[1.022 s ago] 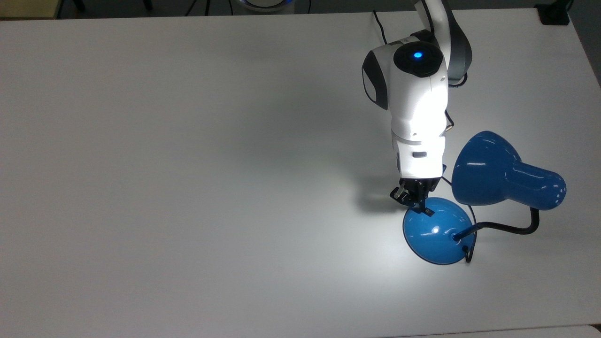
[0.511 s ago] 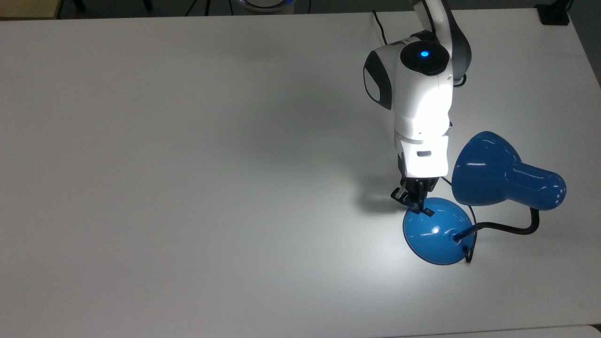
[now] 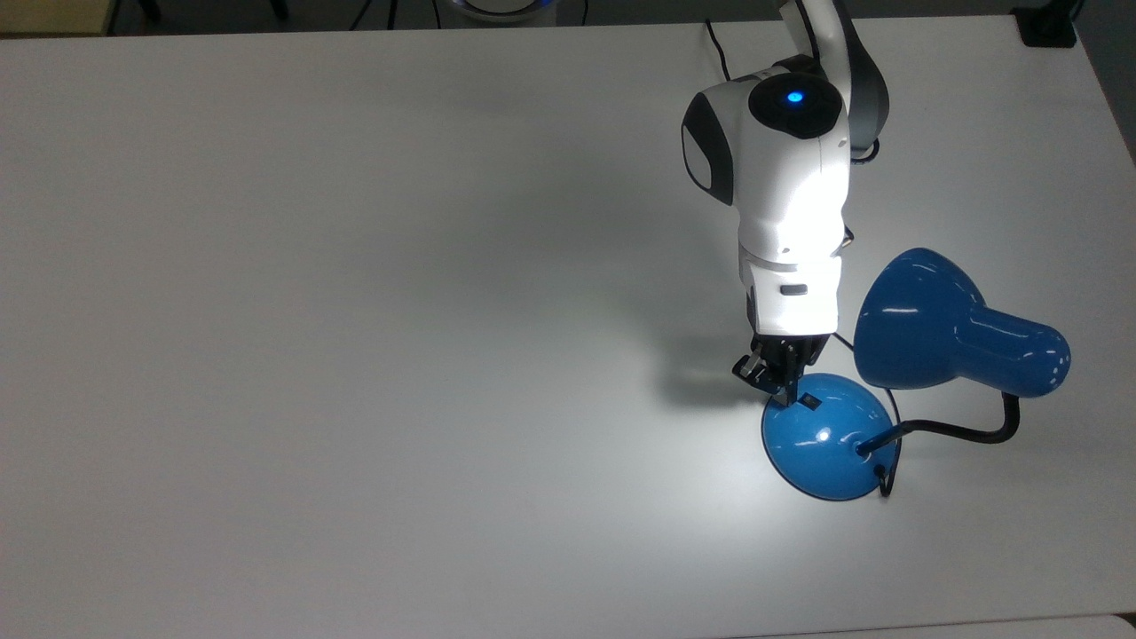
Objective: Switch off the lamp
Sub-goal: 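Press down on the base switch with the gripper fingertips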
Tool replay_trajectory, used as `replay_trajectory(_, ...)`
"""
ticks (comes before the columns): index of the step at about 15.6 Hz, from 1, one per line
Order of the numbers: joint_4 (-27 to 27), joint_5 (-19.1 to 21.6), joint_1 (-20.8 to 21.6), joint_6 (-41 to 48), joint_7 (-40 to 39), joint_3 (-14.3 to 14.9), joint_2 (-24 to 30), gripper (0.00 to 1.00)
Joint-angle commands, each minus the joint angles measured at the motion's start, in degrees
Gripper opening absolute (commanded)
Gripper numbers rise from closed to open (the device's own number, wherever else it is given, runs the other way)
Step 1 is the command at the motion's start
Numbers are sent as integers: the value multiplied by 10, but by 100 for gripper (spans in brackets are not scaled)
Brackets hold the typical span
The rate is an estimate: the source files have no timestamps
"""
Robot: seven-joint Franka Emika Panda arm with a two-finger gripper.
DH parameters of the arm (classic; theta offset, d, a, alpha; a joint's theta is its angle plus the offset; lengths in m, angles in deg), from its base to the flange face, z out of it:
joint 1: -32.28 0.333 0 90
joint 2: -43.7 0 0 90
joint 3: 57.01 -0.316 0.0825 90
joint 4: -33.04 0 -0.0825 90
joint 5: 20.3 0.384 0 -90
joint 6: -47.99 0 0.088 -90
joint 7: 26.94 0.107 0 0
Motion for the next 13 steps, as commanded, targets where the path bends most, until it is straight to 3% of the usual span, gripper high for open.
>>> replay_trajectory(1, 3, 9, 14, -6, 12, 7, 7, 0)
replay_trajectory(13, 3, 5, 20, -10, 6, 7, -15, 0)
